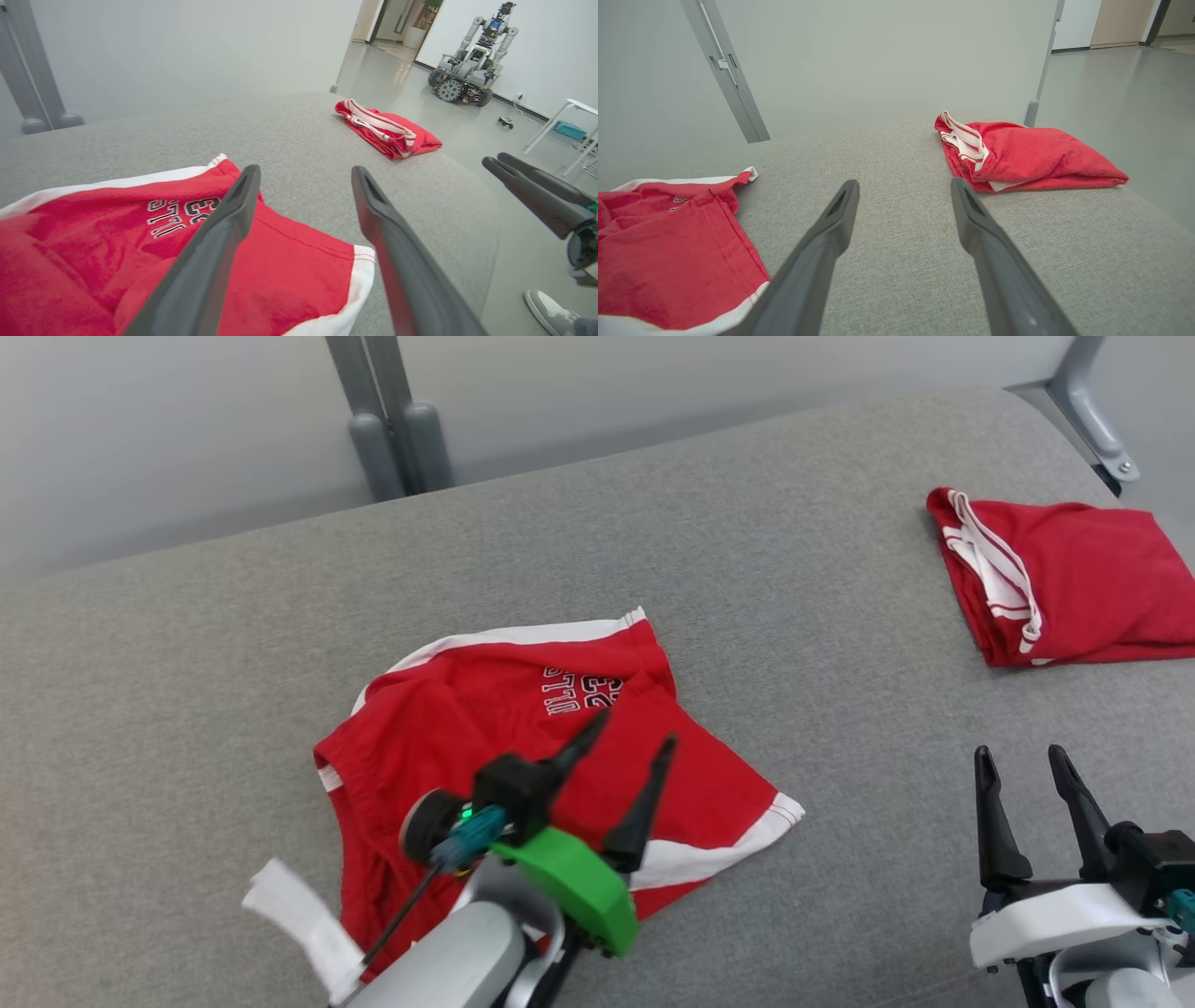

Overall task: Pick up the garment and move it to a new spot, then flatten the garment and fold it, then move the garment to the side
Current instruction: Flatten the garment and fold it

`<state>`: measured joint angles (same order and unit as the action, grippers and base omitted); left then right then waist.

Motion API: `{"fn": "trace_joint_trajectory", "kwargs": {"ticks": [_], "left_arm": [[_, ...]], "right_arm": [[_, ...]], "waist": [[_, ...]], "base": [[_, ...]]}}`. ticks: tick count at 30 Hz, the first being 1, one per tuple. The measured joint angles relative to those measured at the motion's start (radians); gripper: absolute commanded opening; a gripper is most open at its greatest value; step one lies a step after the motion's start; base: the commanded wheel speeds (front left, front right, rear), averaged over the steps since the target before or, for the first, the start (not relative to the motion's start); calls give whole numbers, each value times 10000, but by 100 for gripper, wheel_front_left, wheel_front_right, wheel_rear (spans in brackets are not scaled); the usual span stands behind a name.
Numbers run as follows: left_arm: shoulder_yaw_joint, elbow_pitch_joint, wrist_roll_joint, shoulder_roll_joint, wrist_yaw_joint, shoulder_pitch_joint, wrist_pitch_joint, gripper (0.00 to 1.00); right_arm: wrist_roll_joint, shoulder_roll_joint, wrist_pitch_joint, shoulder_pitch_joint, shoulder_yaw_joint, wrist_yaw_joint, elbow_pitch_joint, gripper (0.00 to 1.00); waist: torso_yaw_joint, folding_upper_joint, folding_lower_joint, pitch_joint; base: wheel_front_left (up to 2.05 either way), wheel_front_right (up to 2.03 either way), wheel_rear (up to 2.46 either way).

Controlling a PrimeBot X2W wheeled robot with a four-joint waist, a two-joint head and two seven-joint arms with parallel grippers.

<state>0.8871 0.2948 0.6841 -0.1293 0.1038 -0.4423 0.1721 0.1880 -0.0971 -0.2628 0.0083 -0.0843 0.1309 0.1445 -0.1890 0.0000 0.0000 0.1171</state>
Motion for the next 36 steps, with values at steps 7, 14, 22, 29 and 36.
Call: {"fn": "trace_joint_trajectory", "kwargs": {"ticks": [7, 14, 22, 29, 36], "left_arm": [[-1202, -1152, -109, -1411, 1476, 1791, 729, 100], [-2826, -1894, -779, -1730, 2052, 3769, 894, 100], [-5081, -2008, -2541, -1302, 965, 5919, 903, 100], [-7148, -2034, -3626, -374, -209, 6885, 903, 100], [-8042, -2002, -4397, 378, -1661, 6983, 905, 100]], "right_arm": [[-73, -351, 0, 394, -290, 0, -196, 100], [-121, -330, 0, 843, -556, 0, -232, 100], [-217, -121, 0, 1165, -706, 0, 36, 100], [-433, -35, 0, 1315, -617, 0, 190, 100], [-512, 13, 0, 1353, -295, 0, 205, 100]], "waist": [[826, 0, 0, -502], [1757, 0, 0, -916], [2461, 0, 0, -1397], [2597, 0, 0, -1711], [2602, 0, 0, -1775]], "base": [[0, 0, 0], [0, 0, 0], [0, 0, 0], [0, 0, 0], [0, 0, 0]]}}
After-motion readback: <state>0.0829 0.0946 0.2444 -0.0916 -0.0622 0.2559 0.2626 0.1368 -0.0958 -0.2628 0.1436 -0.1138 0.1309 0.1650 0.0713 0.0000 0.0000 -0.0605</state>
